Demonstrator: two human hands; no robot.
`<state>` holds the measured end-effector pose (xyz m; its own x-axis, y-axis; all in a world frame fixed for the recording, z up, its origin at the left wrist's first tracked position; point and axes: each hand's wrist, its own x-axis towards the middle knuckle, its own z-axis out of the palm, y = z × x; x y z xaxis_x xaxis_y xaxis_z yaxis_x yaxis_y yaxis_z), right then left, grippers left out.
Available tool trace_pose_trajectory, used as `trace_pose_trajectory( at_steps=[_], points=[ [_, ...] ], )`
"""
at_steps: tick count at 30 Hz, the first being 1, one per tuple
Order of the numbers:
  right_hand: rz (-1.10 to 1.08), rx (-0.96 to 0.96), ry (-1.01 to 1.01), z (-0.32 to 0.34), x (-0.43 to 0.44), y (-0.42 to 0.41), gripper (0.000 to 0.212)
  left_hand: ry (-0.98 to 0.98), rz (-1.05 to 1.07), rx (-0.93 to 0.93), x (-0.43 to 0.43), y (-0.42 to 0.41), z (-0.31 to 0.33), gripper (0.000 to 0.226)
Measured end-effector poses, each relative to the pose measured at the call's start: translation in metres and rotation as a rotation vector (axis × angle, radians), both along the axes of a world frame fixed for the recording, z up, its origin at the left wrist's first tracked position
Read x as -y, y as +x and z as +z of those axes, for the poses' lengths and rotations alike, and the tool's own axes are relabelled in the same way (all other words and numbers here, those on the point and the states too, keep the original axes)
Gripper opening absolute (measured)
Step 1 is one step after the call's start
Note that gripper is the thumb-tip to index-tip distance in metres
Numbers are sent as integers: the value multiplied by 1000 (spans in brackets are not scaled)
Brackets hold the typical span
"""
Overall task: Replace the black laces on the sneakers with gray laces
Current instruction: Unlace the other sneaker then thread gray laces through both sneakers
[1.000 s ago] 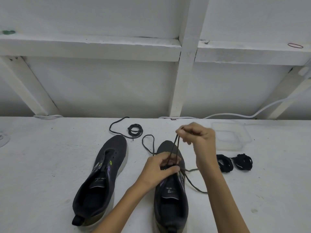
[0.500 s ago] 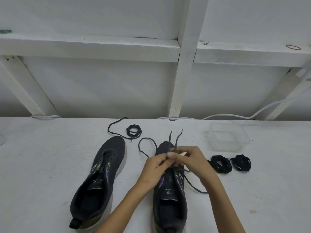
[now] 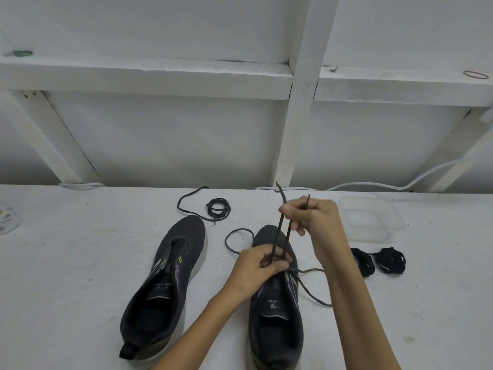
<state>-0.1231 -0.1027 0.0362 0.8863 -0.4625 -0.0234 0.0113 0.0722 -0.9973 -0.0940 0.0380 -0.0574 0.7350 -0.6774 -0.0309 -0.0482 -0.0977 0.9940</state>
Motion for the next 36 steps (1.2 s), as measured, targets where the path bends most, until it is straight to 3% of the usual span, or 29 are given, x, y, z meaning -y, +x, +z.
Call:
trace_pose_trajectory(
  at_steps=[5, 7, 10, 12, 14, 18, 28, 30, 33, 36],
  points=[
    [115, -70, -48, 0, 2, 13, 14, 14, -2, -11, -2, 4, 2, 16],
    [95, -167, -93, -10, 8, 10, 31, 6, 6, -8, -1, 2, 2, 17],
    [74, -383, -293, -27, 17, -7, 38, -6, 21, 4, -1, 0, 1, 17],
    [133, -466, -268, -37, 18, -22, 46, -7, 16, 8, -1, 1, 1, 17],
    [174, -442, -199, -41, 12, -34, 41, 0, 19, 3, -1, 2, 1, 15],
    [91, -251, -90, -45, -2, -37, 13, 36, 5, 25, 1, 1, 0, 16],
    [-94, -93, -43, -23, 6, -6, 13, 1, -55, -82, -2, 4, -1, 12],
    [-36, -129, -107, -20, 11, 1, 18, 4, -50, -79, -2, 5, -1, 13],
    [114, -364, -273, -28, 13, -2, 38, 10, -26, -85, -1, 4, -3, 14],
    [253, -446, -240, -39, 7, -14, 42, 13, -21, -73, 0, 4, -4, 18]
  ],
)
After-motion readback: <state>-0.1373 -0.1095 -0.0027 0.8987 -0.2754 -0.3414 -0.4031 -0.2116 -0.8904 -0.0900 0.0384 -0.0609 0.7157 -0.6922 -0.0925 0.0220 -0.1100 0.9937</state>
